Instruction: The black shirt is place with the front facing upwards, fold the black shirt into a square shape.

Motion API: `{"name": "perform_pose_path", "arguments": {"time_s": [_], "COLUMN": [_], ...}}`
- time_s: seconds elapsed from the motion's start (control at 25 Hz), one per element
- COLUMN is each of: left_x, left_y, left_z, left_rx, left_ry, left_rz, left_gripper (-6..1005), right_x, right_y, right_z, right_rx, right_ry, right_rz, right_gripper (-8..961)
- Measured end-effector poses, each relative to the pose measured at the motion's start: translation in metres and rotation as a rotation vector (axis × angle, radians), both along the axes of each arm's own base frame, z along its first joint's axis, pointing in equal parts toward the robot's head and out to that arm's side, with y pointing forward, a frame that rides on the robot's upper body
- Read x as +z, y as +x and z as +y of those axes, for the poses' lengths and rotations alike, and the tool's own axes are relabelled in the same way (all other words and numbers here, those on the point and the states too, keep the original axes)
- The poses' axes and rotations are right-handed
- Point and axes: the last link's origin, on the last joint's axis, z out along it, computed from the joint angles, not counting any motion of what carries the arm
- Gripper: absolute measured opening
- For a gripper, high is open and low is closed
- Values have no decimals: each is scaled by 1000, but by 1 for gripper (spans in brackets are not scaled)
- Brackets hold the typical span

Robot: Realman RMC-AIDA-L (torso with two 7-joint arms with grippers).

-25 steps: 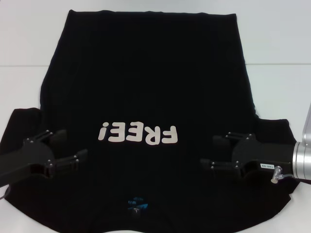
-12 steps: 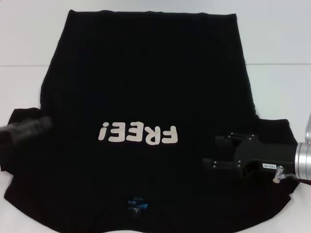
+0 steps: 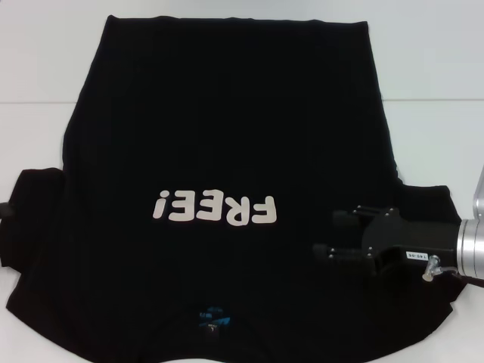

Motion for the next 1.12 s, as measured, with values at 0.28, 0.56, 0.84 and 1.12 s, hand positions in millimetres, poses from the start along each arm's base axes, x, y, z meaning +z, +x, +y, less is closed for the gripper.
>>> {"name": "perform_pose_path", "arguments": {"time_s": [0.28, 0.56, 0.84, 1.12], "left_x": [7, 1, -3, -10], "left_y": [-6, -11, -11, -8], "left_z": [-3, -1, 0, 3], "left_rx": [82, 129, 132, 126], "left_ry": [-4, -18, -18, -41], "left_rz": [-25, -6, -14, -27], "left_gripper": [920, 919, 920, 920], "right_x": [2, 2, 2, 2], "right_y": [-2, -5, -6, -5], "right_z": [2, 4, 5, 5], "right_rx": [-8, -10, -10, -13], "right_ry": [0, -5, -2, -1], "right_rz": [7, 11, 9, 10], "right_gripper": [816, 812, 809, 806]}}
